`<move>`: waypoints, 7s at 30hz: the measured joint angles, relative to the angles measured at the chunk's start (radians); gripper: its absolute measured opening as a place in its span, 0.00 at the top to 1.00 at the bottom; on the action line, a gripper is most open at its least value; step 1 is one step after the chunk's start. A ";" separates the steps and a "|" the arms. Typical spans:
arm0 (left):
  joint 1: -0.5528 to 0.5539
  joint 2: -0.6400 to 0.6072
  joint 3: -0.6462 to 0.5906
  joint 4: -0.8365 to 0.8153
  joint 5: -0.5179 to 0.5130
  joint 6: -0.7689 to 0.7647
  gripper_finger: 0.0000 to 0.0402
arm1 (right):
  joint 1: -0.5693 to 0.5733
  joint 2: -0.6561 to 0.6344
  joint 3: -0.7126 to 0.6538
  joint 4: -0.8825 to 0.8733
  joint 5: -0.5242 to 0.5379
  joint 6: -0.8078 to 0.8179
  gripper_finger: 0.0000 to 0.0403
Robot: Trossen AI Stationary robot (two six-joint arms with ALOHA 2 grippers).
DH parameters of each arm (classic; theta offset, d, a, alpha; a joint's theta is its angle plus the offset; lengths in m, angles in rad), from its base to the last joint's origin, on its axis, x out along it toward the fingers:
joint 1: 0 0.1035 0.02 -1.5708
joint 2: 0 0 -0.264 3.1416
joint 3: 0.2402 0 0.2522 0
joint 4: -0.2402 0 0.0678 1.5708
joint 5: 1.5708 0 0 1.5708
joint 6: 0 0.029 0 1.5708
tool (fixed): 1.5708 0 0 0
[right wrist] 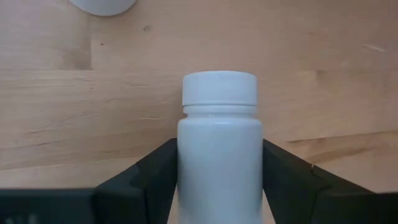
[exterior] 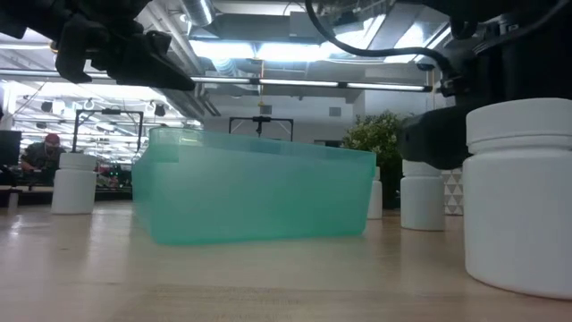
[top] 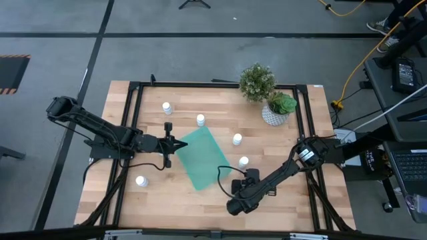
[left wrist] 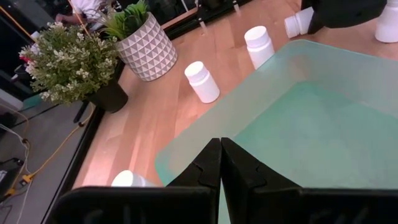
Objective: Pick and place pill bottles into a basket
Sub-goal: Put the white medicine bottle into the green bin
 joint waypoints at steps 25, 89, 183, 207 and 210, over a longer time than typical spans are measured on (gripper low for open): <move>0.000 0.000 0.000 -0.015 0.027 -0.012 0.99 | 0.051 -0.141 0.000 -0.008 0.060 -0.050 0.60; 0.000 0.000 0.000 0.221 0.052 -0.036 0.98 | -0.026 -0.597 0.001 0.405 0.370 -1.733 0.63; 0.117 0.573 0.373 0.606 0.296 -0.136 0.42 | -0.603 -0.693 -1.128 2.446 -0.494 -2.408 0.64; 0.140 0.570 0.370 0.607 0.297 -0.158 0.42 | -0.604 -0.695 -1.125 2.453 -0.490 -2.405 0.64; 0.151 0.570 0.370 0.607 0.332 -0.165 0.42 | -0.604 -0.695 -1.125 2.453 -0.490 -2.405 0.64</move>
